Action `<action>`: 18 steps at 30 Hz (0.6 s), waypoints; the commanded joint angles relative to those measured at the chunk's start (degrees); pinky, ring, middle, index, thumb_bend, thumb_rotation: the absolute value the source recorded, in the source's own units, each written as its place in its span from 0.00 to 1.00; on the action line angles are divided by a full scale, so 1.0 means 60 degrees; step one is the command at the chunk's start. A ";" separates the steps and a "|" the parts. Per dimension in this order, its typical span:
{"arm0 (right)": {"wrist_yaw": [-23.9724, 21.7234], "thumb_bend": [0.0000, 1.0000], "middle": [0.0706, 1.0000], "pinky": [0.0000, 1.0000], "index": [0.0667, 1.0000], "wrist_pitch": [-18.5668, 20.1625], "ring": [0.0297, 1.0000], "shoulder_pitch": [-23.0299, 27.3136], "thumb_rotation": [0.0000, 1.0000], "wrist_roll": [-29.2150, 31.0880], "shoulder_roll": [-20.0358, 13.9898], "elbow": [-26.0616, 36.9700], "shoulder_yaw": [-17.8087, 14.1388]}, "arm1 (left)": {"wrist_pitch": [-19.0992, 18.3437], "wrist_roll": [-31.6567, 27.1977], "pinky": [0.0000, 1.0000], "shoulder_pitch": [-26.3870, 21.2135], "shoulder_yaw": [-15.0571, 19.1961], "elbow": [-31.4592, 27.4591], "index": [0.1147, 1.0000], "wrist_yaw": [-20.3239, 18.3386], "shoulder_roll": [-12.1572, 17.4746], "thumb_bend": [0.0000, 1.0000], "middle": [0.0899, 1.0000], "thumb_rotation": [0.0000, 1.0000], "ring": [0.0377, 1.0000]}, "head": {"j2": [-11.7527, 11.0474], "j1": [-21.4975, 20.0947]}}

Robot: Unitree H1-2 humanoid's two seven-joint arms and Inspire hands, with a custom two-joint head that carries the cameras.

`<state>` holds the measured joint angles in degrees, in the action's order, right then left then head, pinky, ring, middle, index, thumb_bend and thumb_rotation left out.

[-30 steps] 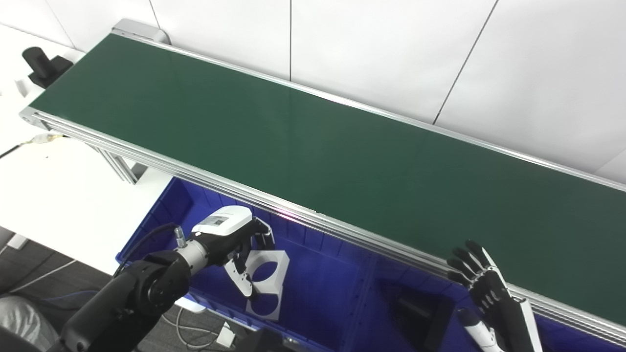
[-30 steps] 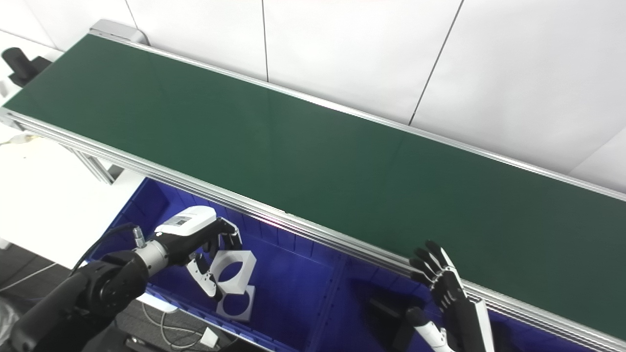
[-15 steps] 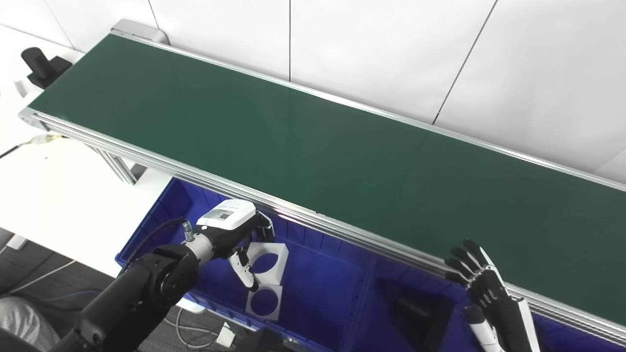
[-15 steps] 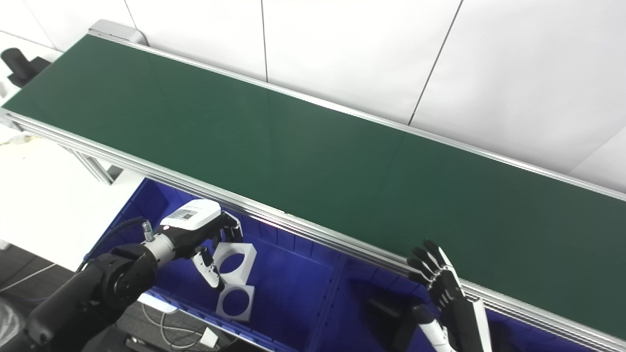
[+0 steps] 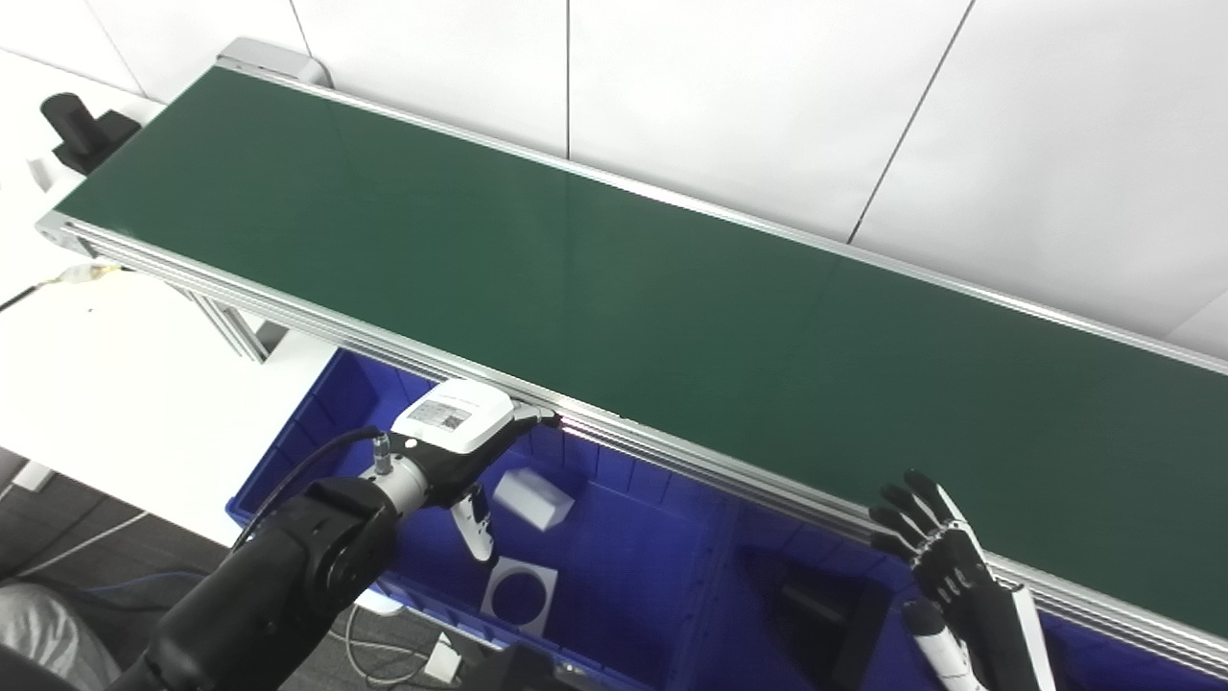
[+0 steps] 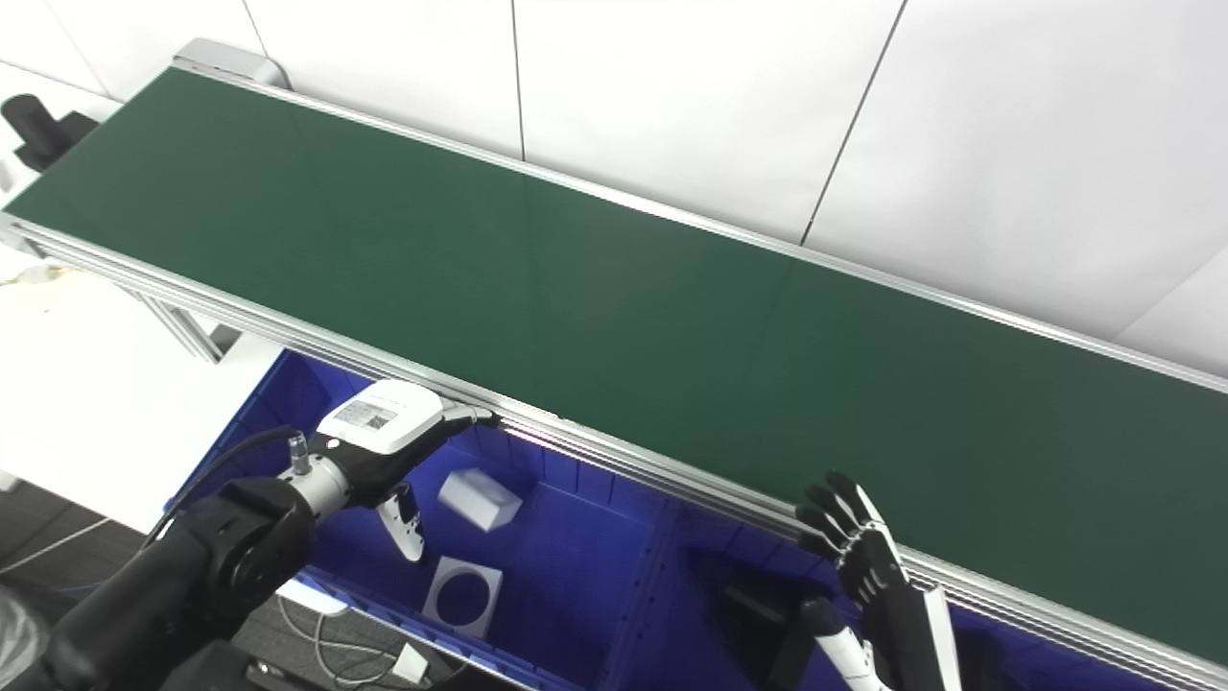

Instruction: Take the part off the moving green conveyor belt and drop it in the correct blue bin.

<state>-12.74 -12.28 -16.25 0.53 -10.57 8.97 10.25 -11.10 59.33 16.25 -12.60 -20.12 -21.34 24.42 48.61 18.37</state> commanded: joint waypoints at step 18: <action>0.0100 0.81 0.84 0.75 0.90 -0.0326 0.81 -0.0074 0.74 -0.0400 0.0225 0.0203 0.0156 | -0.1015 -0.5542 0.76 -0.0125 0.1229 -0.4211 0.91 -0.2065 -0.1077 0.93 0.92 0.39 0.89 | -0.0397 -0.1535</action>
<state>-12.40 -12.31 -16.61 -1.69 -9.55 8.83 11.12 -18.61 30.08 14.76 -5.41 -45.07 -35.80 18.53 46.15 9.15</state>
